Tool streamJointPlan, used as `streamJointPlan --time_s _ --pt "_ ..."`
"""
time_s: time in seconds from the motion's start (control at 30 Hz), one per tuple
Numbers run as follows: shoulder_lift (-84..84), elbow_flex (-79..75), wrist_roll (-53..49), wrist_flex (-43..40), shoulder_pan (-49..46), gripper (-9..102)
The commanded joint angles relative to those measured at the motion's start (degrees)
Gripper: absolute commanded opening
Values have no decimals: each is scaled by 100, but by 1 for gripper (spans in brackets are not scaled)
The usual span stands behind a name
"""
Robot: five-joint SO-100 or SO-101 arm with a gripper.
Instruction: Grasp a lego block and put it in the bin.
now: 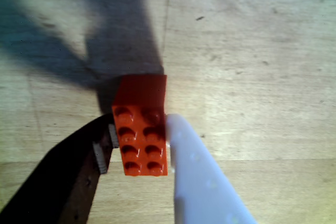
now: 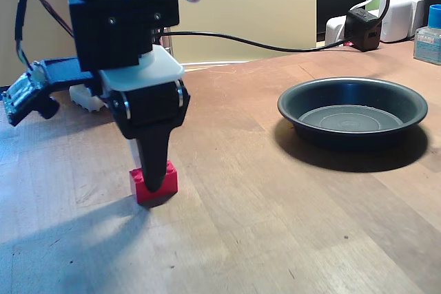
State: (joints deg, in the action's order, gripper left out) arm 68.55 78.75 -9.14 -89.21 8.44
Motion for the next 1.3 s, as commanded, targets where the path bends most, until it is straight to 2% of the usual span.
streamJointPlan --time_s 0.0,0.23,0.43,0.83,1.27 --pt "132 -114 35 -246 62 0" --pt "554 -431 1143 -967 589 0" --pt "870 -360 2188 -1063 1266 0" --pt "879 -404 5265 -1063 3208 0" --pt "844 -457 6794 -1028 4271 0"
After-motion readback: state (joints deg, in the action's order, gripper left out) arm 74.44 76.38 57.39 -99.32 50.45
